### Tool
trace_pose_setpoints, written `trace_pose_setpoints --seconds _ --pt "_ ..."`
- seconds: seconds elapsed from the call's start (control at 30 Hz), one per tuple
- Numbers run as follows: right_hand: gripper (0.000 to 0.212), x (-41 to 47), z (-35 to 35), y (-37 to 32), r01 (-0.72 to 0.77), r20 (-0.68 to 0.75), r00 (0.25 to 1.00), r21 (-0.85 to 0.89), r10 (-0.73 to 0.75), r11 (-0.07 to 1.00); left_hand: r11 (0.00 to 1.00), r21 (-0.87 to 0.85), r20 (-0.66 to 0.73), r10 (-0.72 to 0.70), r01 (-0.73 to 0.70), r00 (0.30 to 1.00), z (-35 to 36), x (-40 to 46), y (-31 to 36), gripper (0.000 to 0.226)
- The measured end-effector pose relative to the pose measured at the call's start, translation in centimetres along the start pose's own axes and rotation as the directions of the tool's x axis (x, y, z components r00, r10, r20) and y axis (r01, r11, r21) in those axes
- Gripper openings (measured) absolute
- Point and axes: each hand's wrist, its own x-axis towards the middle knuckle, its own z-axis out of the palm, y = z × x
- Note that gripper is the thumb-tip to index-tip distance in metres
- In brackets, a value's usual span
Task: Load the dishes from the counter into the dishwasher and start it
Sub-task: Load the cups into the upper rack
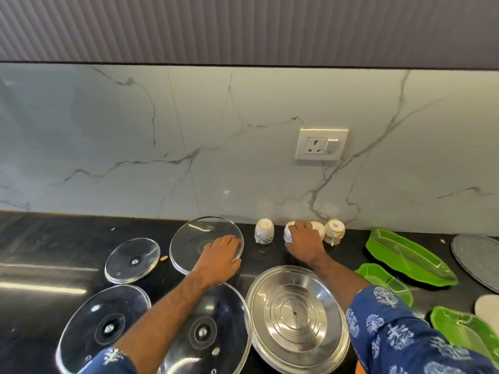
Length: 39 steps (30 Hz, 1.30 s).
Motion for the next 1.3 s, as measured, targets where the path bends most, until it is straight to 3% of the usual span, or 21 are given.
trace_pose_setpoints --seconds 0.13,0.3,0.57,0.63,0.7,0.73,0.77,0.83,0.87,0.9,0.97,1.07,1.3 --pt "0.046 -0.3 0.5 0.5 0.035 -0.070 0.997 -0.003 -0.035 0.999 0.999 -0.025 0.007 0.023 -0.023 1.000 0.5 1.0 0.5 0.055" --pt "0.051 -0.1 1.4 0.8 0.042 -0.053 0.998 0.176 -0.033 0.983 0.998 -0.049 0.017 0.046 -0.045 0.999 0.8 2.6 1.4 0.056" --pt "0.063 1.7 1.7 0.8 0.054 0.035 0.998 0.073 -0.057 0.996 0.999 -0.015 0.049 0.048 -0.048 0.998 1.3 4.6 1.5 0.057" --pt "0.060 1.6 1.3 1.1 0.056 0.073 0.995 0.154 -0.068 0.986 0.998 -0.007 0.044 0.062 -0.061 0.997 1.3 5.4 1.4 0.056" --pt "0.055 0.7 0.2 1.5 -0.019 0.051 0.999 0.389 -0.001 0.921 0.996 -0.008 0.028 0.086 -0.085 0.996 1.3 6.5 1.5 0.056" --pt "0.052 -0.2 -0.4 1.8 -0.082 0.040 0.997 0.554 0.072 0.828 0.995 -0.017 0.020 0.097 -0.096 0.995 1.3 7.3 1.5 0.056" --pt "0.047 -1.3 -1.2 2.1 -0.144 0.054 0.986 0.737 0.155 0.661 0.994 -0.027 0.011 0.109 -0.109 0.994 1.4 8.0 1.6 0.057" --pt "0.033 -4.3 -2.8 2.4 -0.218 0.189 0.953 0.970 0.237 0.103 0.991 -0.038 0.002 0.129 -0.129 0.992 1.7 9.6 1.9 0.062" --pt "0.029 -6.1 -3.3 2.6 -0.240 0.277 0.939 0.952 0.204 -0.189 0.990 -0.044 0.005 0.133 -0.132 0.991 2.0 10.3 2.0 0.065" --pt "0.031 -8.0 -3.6 2.8 -0.256 0.343 0.926 0.877 0.156 -0.406 0.989 -0.050 0.012 0.137 -0.136 0.991 2.3 11.1 2.1 0.068" --pt "0.043 -11.8 -3.6 3.0 -0.273 0.431 0.897 0.714 0.098 -0.645 0.987 -0.049 0.033 0.153 -0.152 0.988 3.0 12.6 2.3 0.074" --pt "0.060 -16.2 -2.3 3.1 -0.232 0.515 0.850 0.555 0.111 -0.799 0.975 0.006 0.091 0.219 -0.220 0.972 4.1 15.0 2.4 0.084" --pt "0.058 -22.7 -1.4 -0.2 -0.074 0.496 0.822 0.578 0.278 -0.813 0.919 0.215 0.102 0.315 -0.330 0.943 3.5 16.8 2.2 0.068"
